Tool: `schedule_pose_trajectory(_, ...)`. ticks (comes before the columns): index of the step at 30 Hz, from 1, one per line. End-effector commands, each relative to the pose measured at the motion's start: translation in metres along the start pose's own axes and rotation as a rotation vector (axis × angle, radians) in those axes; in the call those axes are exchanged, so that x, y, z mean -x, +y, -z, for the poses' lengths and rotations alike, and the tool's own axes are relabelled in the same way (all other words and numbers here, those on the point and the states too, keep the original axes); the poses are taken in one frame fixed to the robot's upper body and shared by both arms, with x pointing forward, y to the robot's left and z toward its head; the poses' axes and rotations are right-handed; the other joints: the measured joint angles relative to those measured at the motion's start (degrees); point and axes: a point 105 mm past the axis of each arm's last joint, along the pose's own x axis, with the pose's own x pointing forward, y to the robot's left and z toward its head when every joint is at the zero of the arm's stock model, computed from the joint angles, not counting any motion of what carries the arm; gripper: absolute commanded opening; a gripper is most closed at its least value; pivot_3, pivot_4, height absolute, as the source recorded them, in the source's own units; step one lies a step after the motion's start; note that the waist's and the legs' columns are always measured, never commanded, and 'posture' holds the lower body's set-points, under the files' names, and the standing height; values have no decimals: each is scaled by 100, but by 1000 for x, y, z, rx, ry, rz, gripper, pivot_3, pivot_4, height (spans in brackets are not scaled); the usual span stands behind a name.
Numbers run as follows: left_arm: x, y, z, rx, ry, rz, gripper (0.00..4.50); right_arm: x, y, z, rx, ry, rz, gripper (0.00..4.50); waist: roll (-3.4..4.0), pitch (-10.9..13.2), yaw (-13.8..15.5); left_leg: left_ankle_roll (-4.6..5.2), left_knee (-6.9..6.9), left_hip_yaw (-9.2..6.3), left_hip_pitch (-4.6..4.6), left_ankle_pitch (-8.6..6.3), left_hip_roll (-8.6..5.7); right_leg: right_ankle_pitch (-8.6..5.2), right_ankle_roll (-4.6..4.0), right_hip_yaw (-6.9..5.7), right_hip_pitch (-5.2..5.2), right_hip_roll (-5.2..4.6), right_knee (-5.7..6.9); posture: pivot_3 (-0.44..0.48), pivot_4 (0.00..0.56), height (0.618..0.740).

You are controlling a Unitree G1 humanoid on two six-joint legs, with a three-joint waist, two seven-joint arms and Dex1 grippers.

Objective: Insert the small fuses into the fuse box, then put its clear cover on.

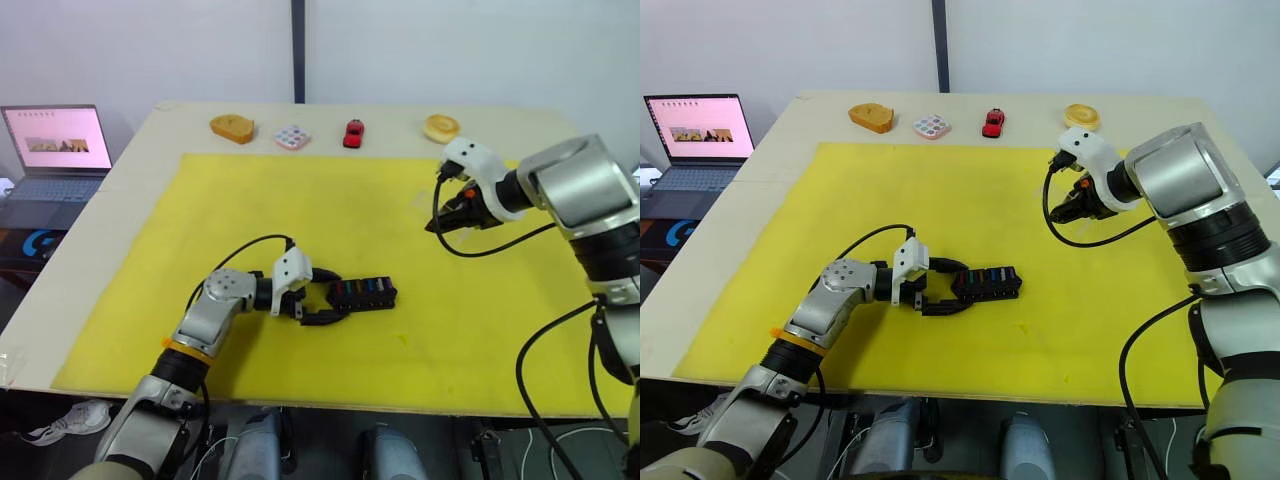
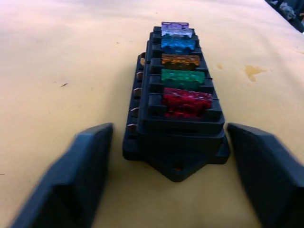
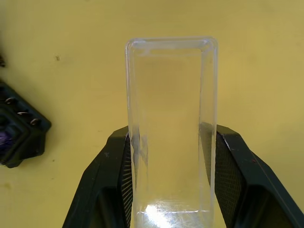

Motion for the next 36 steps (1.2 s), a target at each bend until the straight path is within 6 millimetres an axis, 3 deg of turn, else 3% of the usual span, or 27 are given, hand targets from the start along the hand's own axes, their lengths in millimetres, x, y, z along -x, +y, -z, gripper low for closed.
schedule_pose_trajectory(1,-5,-9,24,34,88,31,2534,16,6,-11,68,-52,-2,1680,1,-1,16,0,0,0,0,0,0,0,0,0,0,-1,0,0,150,740)
schedule_pose_trajectory(3,-4,-8,23,35,84,33,2534,18,10,-14,133,-68,-13,1680,1,-2,26,0,0,0,0,0,0,0,0,0,1,-1,0,0,150,740)
schedule_pose_trajectory(6,-1,-4,20,29,81,42,2534,27,40,-29,375,-186,-159,1680,1,-2,31,1,2,-1,1,0,-1,0,0,-1,2,-1,0,0,150,740)
schedule_pose_trajectory(9,4,-6,18,-18,86,121,2534,34,78,-22,615,-206,-374,1680,0,-2,38,0,1,-2,2,0,-1,0,0,-5,15,1,1,0,150,740)
schedule_pose_trajectory(14,6,-2,15,-47,100,210,2534,20,95,-16,749,-167,-463,1680,-1,-3,3,-1,3,-2,2,1,1,0,0,-7,11,5,1,0,150,740)
schedule_pose_trajectory(18,3,1,16,-57,123,259,2534,0,97,-15,757,-89,-427,1680,-1,-3,-5,-2,4,-2,4,1,2,0,0,-7,3,7,1,0,150,740)
schedule_pose_trajectory(22,0,2,20,-63,133,268,2534,-17,92,-27,611,-57,-311,1680,-1,-3,1,-1,7,-4,3,1,2,0,0,-7,1,6,1,0,150,740)
schedule_pose_trajectory(30,-3,-1,22,-57,121,256,2534,-7,117,-35,550,-61,-311,1680,-1,-4,33,0,7,-14,2,0,0,0,-1,-11,3,0,6,0,150,740)
schedule_pose_trajectory(36,-4,0,22,-54,112,232,2534,-1,124,-23,526,27,-312,1680,-3,-5,32,27,8,-17,2,-16,0,0,-2,-12,5,-2,6,0,150,740)
